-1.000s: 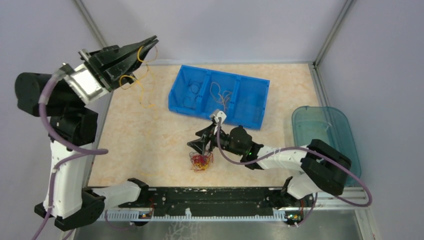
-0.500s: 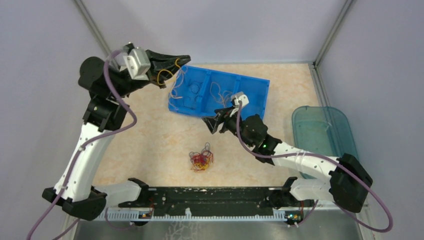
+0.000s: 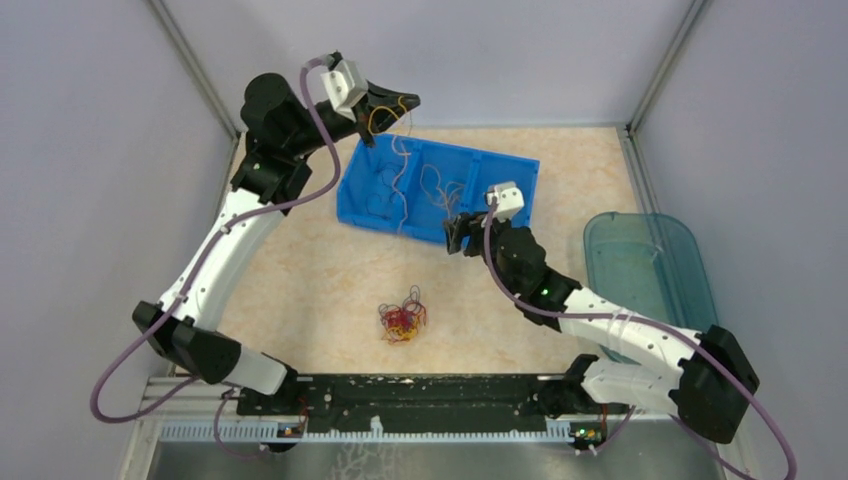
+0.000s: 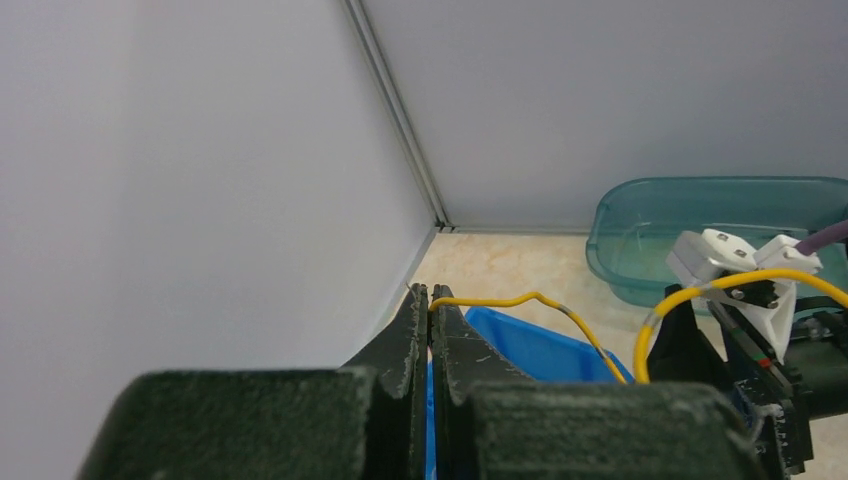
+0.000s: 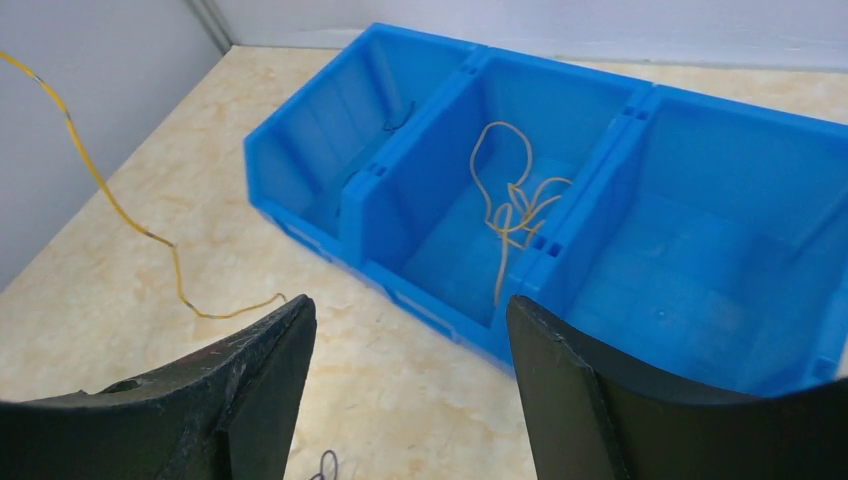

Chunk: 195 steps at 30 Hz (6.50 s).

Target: Untangle the cables

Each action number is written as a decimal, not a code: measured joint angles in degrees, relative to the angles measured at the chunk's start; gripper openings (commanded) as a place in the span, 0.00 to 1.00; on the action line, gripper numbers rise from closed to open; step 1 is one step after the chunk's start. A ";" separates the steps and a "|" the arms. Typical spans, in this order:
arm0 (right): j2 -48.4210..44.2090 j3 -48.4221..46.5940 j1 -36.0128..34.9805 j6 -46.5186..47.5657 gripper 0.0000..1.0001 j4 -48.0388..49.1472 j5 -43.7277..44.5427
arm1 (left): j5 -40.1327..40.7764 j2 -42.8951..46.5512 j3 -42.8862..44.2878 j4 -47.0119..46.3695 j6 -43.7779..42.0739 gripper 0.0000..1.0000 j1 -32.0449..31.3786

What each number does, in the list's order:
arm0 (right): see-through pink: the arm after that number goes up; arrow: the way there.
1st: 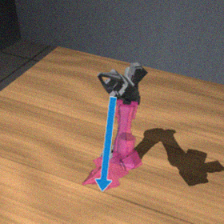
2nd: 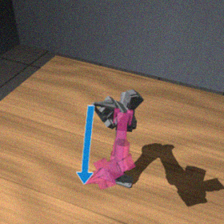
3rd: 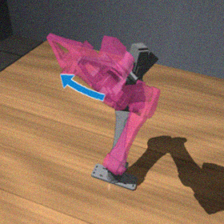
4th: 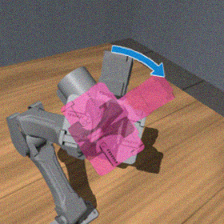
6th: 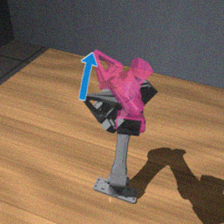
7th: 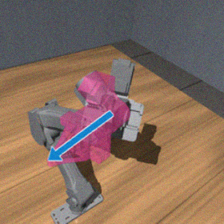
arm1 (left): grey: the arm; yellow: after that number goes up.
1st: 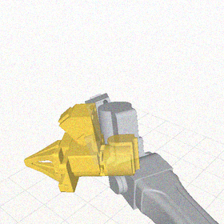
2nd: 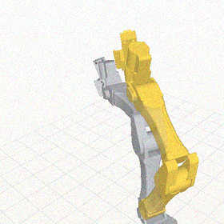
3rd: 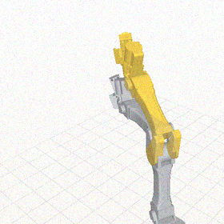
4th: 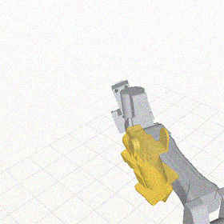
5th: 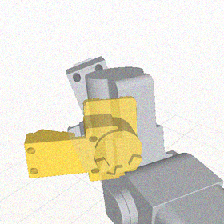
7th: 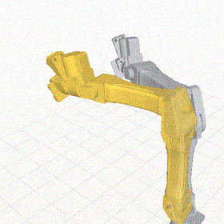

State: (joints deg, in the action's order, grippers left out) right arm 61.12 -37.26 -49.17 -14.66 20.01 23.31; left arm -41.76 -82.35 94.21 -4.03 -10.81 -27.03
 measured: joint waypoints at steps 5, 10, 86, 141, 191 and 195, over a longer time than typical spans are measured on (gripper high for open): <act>-1.07 0.02 3.13 0.35 0.71 -1.51 1.01 | 0.13 -5.07 3.87 -0.96 -1.77 0.00 -0.22; -1.88 0.66 6.32 0.33 0.71 -0.70 1.14 | 0.24 -11.10 8.35 -1.49 -4.39 0.00 -0.37; -6.23 2.47 14.05 -7.13 0.71 -4.24 -2.43 | 36.83 -37.68 26.84 44.65 -33.81 1.00 -7.39; 41.40 -47.47 15.87 -1.01 0.60 -12.50 -17.14 | 22.29 -0.87 6.67 50.25 -12.70 1.00 9.35; 52.63 -46.16 27.80 -0.44 0.38 -15.13 -13.51 | 18.32 1.25 2.73 44.85 -11.93 1.00 9.42; 52.63 -46.34 27.69 1.31 0.36 -14.80 -13.00 | 18.05 1.27 2.60 44.72 -11.76 1.00 9.42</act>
State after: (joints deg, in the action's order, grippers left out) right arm 113.75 -83.59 -21.47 -13.34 5.21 10.31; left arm -23.70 -81.08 96.82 40.69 -22.57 -17.61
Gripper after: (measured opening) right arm 0.381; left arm 0.998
